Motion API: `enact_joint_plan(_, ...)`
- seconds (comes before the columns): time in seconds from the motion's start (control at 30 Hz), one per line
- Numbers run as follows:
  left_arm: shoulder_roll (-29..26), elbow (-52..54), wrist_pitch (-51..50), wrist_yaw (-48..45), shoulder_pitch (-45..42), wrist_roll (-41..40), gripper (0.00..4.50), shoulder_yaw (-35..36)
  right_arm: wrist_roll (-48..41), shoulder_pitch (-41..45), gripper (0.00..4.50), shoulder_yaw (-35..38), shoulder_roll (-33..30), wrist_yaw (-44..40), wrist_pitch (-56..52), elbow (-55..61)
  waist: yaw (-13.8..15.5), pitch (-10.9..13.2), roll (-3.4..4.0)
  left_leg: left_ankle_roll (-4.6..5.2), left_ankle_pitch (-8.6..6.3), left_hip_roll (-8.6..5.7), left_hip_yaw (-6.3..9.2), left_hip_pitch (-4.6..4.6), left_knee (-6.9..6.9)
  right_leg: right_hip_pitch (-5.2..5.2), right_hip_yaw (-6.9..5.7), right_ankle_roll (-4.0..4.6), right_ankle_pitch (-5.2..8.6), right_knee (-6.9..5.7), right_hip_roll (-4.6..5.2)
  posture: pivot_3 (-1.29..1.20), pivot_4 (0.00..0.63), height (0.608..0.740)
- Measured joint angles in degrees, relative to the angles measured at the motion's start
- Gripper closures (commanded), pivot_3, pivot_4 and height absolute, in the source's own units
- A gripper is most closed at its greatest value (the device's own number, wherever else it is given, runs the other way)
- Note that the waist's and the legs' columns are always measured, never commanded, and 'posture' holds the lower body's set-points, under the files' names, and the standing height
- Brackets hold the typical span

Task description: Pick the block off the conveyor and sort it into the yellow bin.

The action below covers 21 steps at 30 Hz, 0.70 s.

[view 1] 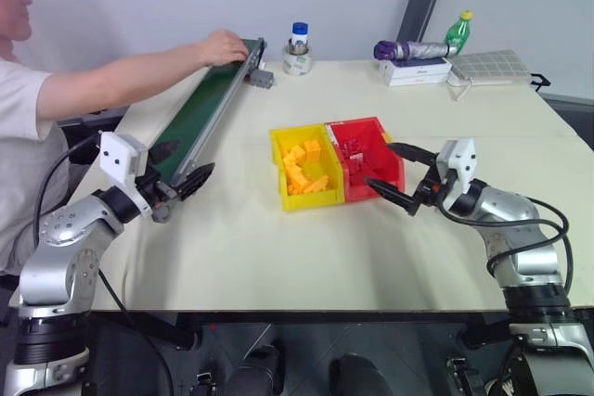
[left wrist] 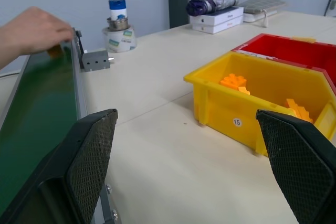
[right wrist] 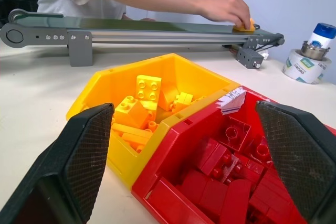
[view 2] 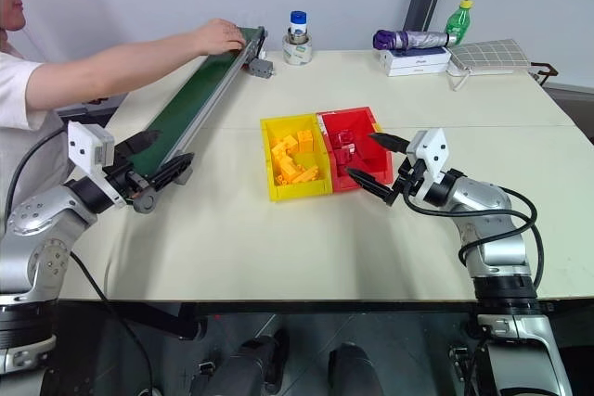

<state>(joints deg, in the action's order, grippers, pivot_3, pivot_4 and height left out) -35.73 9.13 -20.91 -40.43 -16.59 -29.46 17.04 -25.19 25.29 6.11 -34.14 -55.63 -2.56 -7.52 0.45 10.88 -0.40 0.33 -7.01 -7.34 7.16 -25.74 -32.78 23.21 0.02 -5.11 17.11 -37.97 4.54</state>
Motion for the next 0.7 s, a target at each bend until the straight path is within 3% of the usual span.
enact_joint_plan(0.43,0.18,0.17,0.63,1.13,-0.32,0.71,0.04,0.05,0.34,0.08,0.00,0.00,0.02,0.16,0.25,0.00,-0.05,0.00,0.00,0.00,0.00,0.00,0.00,0.00,0.00,0.00,0.00,0.00,0.00,0.00,0.00,0.00,0.150,0.740)
enact_joint_plan(0.7,2.63,7.37,1.54,8.63,7.33,1.06,0.04,5.59,1.49,0.57,0.00,-0.02,0.08,0.14,1.12,-0.75,-0.21,0.00,0.00,0.00,0.00,0.00,-0.01,-0.05,0.00,-0.01,0.00,0.00,0.00,0.00,0.00,0.00,0.150,0.740)
